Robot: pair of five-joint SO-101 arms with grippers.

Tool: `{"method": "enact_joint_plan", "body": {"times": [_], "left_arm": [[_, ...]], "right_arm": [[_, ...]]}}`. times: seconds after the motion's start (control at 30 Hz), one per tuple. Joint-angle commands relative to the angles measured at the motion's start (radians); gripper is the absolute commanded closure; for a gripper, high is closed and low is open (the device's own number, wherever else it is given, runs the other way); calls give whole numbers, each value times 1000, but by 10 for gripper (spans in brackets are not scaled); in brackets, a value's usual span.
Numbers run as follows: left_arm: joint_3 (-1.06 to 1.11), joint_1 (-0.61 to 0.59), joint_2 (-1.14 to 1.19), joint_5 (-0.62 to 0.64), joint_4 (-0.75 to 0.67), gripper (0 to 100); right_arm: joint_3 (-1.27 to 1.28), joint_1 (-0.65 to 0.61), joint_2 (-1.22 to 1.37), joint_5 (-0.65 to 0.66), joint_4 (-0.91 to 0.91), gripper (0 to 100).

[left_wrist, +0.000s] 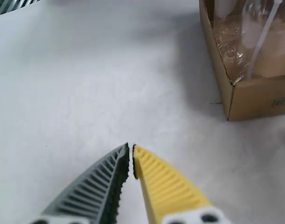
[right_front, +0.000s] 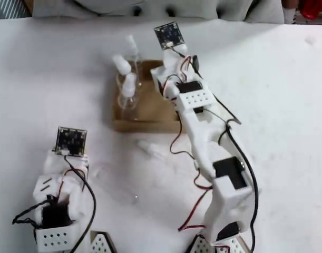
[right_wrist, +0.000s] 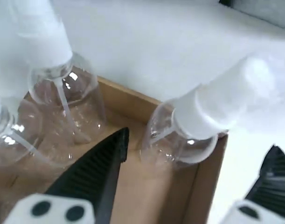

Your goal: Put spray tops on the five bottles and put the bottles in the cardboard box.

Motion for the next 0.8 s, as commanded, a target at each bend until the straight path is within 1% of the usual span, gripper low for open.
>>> {"method": "enact_joint_plan", "body": {"times": [0.0,0.33,0.6,0.67,0.77], "left_arm": [[-2,10,-8,-8,-26,980],[-2,10,-8,-8,-26,980],[-2,5,-7,-8,-21,980],[-2,5,-7,-8,-20,980],[-2,5,-7,-8,-20,980]], "right_arm": [[18,-8,-148,3,81,622],[115,-30,-472,3,403,622],[262,-56,-713,3,604,632],[295,-54,-782,3,651,680],[333,-58,-885,6,713,809]]}}
